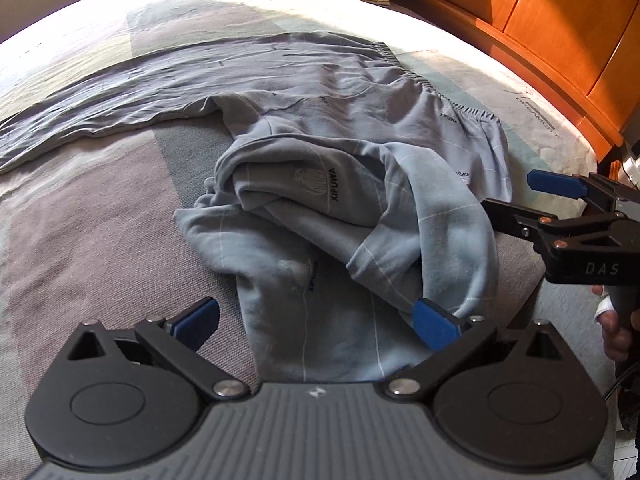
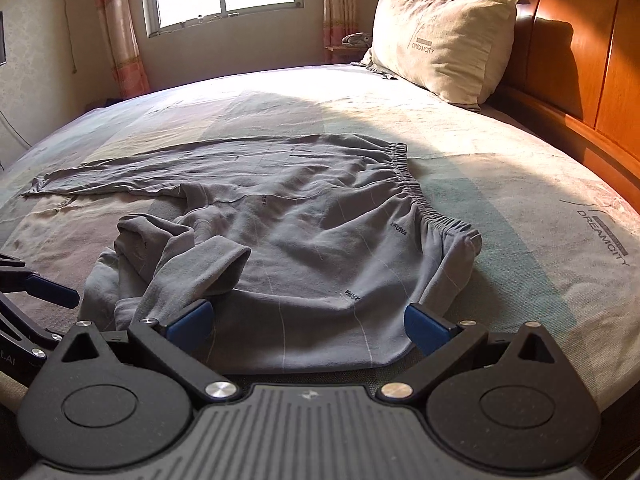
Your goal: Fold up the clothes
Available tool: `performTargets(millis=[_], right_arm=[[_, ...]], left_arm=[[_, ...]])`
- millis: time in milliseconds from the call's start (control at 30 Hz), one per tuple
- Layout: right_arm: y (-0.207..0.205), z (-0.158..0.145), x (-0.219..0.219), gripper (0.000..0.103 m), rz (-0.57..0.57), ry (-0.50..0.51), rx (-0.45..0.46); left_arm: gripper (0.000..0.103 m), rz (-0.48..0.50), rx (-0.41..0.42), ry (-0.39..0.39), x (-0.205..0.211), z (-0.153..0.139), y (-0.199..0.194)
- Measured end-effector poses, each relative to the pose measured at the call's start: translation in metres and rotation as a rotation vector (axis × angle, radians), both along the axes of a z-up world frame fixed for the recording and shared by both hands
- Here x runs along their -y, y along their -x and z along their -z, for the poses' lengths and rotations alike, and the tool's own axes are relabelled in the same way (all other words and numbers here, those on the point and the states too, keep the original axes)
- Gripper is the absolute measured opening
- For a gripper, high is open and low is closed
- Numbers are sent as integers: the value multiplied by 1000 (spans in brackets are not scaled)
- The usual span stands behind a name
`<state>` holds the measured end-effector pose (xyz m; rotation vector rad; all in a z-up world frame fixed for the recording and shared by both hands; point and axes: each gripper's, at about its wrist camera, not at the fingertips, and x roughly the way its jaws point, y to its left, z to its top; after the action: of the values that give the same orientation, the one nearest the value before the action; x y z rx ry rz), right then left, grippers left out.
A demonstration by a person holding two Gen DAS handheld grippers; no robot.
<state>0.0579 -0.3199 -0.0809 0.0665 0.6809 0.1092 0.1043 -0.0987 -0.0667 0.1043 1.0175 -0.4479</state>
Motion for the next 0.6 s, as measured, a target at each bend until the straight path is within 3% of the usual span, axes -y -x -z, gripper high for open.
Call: performTargets(millis=[200,333,433,600], right_arm=[[8,-4,3,103,-3,-44,-2],[11,-3,5,103,11,-85,-21],[15,-6,6,103,13,-108,-19],[22,-14,13,103,35,-118,2]], left_arm=[[102,141,60,-13,-5,1,41],[102,199,87,8,13,9,51],[102,221,162,14,29,14,51],[102,263,304,-133,55,31,54]])
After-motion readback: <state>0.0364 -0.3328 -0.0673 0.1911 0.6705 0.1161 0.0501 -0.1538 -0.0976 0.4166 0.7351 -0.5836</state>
